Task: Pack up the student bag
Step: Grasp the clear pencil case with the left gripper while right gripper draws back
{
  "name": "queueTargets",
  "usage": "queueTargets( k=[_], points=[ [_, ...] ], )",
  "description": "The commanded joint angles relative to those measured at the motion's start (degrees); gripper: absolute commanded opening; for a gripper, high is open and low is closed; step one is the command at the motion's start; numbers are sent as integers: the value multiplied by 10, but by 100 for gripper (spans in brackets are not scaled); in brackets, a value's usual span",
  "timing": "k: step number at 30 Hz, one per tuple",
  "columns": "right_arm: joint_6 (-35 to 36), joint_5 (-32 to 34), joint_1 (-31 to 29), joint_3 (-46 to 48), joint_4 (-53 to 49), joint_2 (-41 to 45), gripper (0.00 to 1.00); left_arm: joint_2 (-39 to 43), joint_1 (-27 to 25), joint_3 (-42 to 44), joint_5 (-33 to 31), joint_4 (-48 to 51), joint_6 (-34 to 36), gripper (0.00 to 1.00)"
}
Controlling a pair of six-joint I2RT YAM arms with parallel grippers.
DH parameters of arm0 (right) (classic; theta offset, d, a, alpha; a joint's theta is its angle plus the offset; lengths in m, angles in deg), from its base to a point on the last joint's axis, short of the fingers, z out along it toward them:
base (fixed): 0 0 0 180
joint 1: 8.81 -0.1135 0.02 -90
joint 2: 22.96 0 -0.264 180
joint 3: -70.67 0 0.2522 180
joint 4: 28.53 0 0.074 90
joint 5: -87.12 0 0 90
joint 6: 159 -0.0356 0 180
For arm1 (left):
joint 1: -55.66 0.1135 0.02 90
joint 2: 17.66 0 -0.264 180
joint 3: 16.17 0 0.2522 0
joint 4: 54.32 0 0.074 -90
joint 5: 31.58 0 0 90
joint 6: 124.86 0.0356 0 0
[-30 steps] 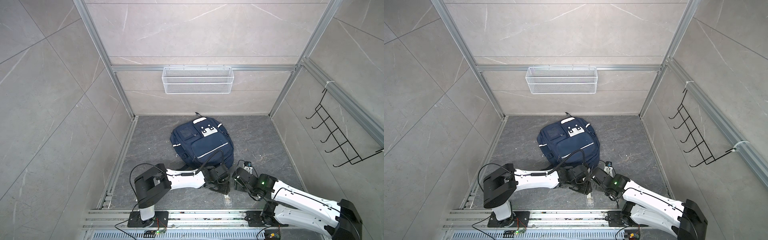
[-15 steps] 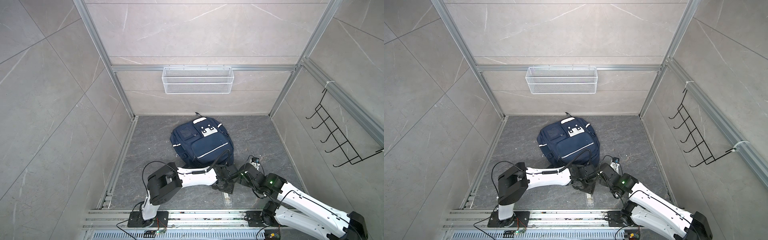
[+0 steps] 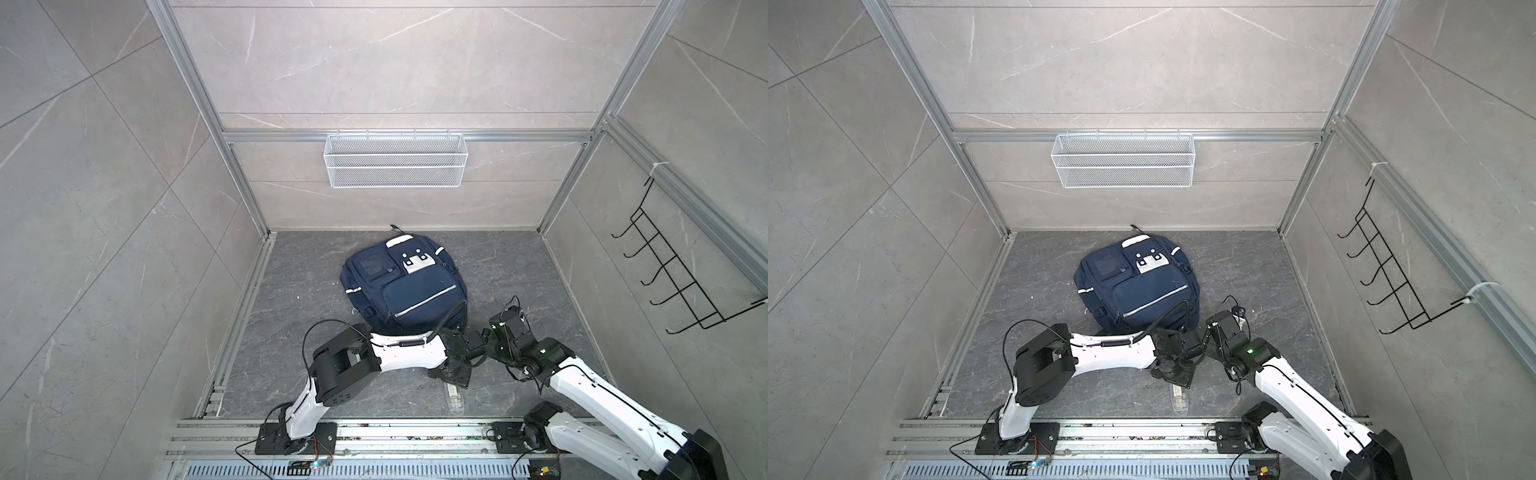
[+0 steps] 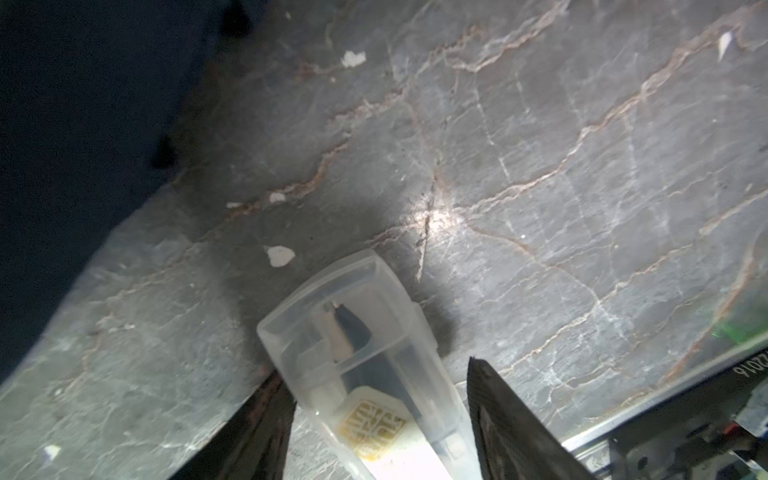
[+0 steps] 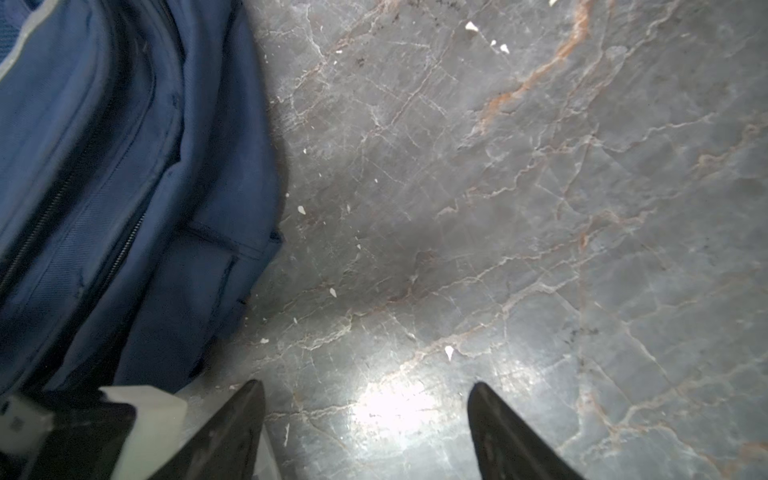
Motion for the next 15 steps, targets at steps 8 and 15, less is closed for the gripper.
queueTargets(
  k=[8, 15],
  points=[
    [35, -15, 12, 13, 21, -19, 79, -56, -15, -84, -43, 104, 39, 65],
    [41, -25, 28, 15, 29, -21, 78, -64, -16, -96, -57, 108, 44, 58]
  ],
)
